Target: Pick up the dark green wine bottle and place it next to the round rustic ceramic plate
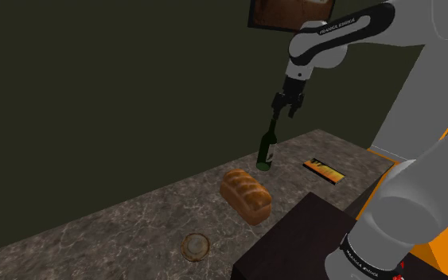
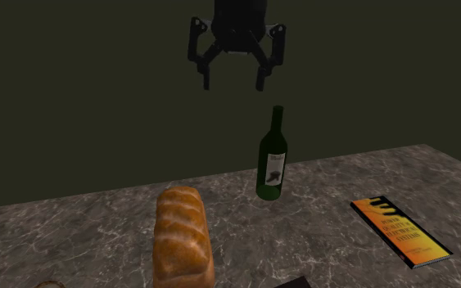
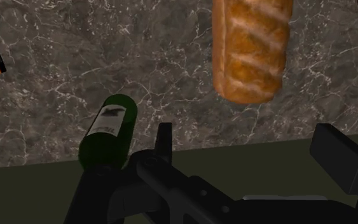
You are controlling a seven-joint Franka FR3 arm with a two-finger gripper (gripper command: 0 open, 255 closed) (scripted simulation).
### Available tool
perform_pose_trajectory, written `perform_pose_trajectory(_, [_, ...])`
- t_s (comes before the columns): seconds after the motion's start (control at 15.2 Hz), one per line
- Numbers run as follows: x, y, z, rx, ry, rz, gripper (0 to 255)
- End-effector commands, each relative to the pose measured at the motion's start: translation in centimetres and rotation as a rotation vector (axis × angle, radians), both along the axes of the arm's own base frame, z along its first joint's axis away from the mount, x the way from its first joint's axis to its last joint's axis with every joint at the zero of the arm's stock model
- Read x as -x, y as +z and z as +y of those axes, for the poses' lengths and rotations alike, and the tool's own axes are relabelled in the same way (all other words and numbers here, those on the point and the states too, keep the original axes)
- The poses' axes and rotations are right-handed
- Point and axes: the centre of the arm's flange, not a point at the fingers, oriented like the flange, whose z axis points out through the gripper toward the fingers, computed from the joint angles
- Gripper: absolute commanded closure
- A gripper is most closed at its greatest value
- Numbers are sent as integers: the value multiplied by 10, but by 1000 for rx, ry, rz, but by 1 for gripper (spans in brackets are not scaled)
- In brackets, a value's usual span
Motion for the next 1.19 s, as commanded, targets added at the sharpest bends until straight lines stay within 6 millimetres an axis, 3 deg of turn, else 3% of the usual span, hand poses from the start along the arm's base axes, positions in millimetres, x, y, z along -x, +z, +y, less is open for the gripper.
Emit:
perform_pose_trajectory(0.0, [-14,-11,-19,9,3,-3,0])
perform_pose_trajectory(1.12, [-135,-97,-175,73,26,-26,0])
